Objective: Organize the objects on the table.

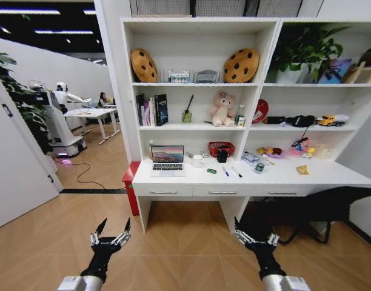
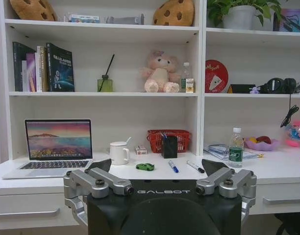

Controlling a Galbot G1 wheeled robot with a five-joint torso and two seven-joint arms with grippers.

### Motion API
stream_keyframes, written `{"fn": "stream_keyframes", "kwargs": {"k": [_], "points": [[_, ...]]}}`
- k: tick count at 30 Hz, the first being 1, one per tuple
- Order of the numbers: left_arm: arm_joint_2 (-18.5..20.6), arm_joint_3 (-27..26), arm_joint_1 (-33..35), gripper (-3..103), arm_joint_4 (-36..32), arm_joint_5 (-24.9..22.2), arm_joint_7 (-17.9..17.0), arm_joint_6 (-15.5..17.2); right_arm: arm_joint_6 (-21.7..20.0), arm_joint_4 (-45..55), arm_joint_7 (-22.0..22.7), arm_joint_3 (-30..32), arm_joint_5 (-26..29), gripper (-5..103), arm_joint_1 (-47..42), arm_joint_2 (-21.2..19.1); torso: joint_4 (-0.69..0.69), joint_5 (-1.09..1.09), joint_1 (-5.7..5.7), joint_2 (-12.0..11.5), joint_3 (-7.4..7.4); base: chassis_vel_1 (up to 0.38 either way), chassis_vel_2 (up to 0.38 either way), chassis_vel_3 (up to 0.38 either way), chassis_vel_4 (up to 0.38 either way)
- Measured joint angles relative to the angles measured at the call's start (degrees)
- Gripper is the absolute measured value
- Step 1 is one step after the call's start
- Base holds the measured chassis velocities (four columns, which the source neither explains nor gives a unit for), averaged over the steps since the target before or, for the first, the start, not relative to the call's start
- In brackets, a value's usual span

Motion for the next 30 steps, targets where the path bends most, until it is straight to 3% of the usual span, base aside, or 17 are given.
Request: {"fn": "stream_keyframes", "kwargs": {"k": [18,23,30], "points": [[0.43,0.35,-0.06,92,0.25,2.5,0.41,-0.9,0.28,0.02,-0.76,-0.75,-0.25,100,-0.19,-0.08,0.0,0.0,0.0,0.0,0.0,0.0,0.0,0.0,0.0],[0.46,0.36,0.02,92,0.65,3.15,0.44,-1.22,3.02,-0.67,-1.93,-0.38,0.31,100,-0.09,-0.35,0.0,0.0,0.0,0.0,0.0,0.0,0.0,0.0,0.0],[-0.04,0.83,0.28,92,0.99,4.11,0.53,-1.59,3.29,-0.89,-2.01,-0.44,0.35,100,0.05,-0.35,0.0,0.0,-0.02,0.01,-0.01,-0.037,0.035,0.032,-0.043]]}}
